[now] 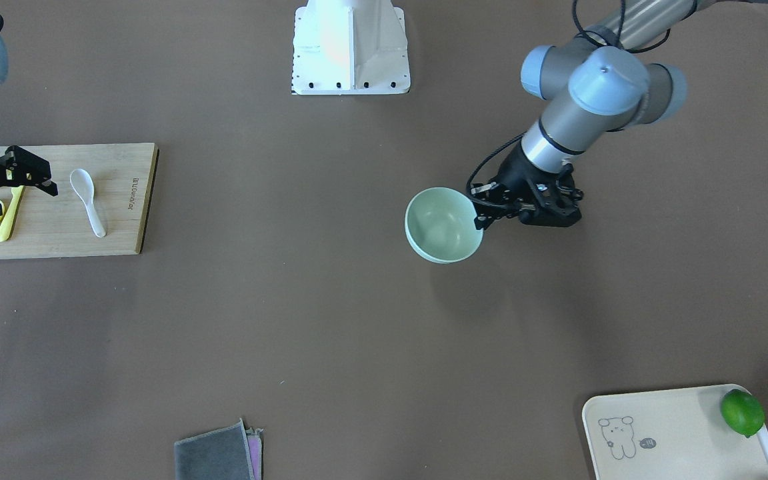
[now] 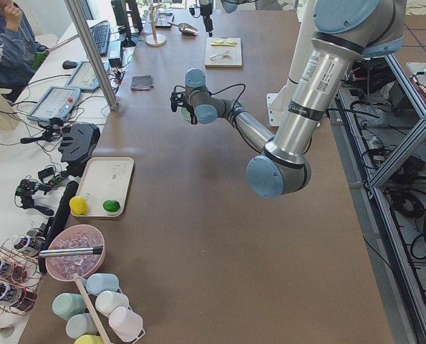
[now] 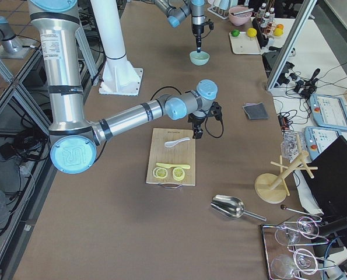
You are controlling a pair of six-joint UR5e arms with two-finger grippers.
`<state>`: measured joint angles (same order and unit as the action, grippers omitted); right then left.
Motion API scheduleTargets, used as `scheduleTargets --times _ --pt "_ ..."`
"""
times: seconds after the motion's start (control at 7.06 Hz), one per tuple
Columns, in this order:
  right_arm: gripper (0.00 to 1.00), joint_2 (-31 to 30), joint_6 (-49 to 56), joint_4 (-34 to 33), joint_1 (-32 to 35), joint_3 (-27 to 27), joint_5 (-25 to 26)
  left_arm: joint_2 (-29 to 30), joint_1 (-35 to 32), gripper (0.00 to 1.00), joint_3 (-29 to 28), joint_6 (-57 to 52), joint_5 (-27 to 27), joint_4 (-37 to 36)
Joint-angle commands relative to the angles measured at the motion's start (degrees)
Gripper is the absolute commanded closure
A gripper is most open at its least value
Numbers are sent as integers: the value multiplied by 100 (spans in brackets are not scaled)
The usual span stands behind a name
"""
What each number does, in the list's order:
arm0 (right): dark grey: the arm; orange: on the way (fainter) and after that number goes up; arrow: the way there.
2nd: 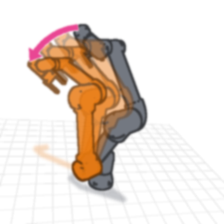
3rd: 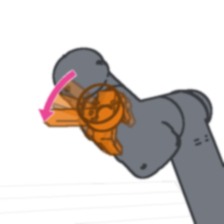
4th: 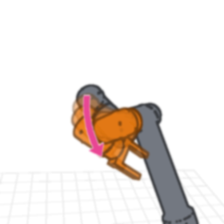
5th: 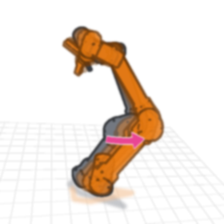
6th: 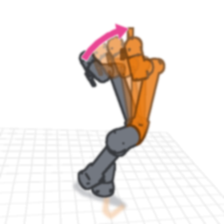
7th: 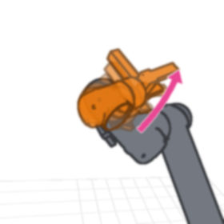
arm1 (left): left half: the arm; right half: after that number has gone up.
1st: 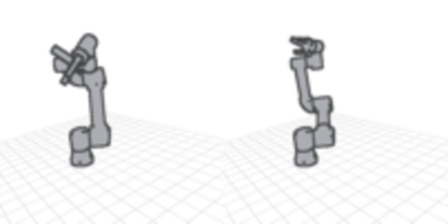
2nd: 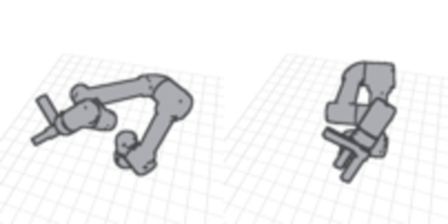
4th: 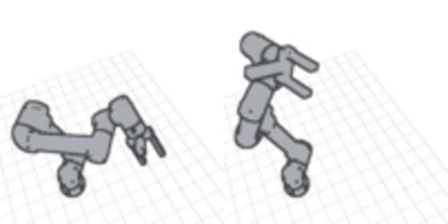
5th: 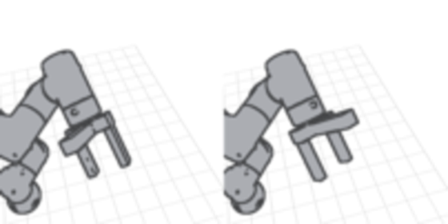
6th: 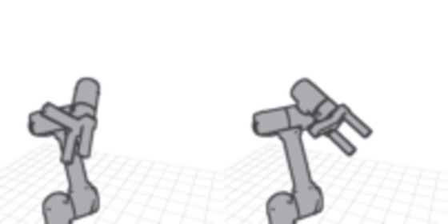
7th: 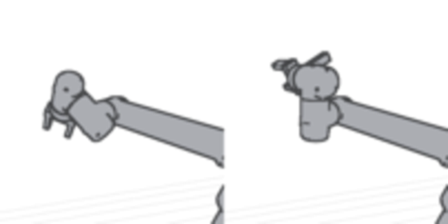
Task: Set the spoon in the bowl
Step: 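Slide the green bowl to table center with left gripper while right reaches spoon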
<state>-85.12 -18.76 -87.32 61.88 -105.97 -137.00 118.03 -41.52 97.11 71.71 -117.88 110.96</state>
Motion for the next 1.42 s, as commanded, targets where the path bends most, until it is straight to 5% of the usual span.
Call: scheduleTargets --times 0.0,0.42,0.71,1.27 --pt "6 13 -215 233 -578 76 365 492 678 100 -26 98 834 -742" --pt "19 -48 -215 1292 -809 812 701 650 987 100 -35 115 986 -777" --pt "34 -57 -233 1376 -818 868 657 765 1110 100 -26 405 1030 -777" --pt "29 -66 -268 1376 -1002 868 639 756 1243 100 -26 405 1223 -777"
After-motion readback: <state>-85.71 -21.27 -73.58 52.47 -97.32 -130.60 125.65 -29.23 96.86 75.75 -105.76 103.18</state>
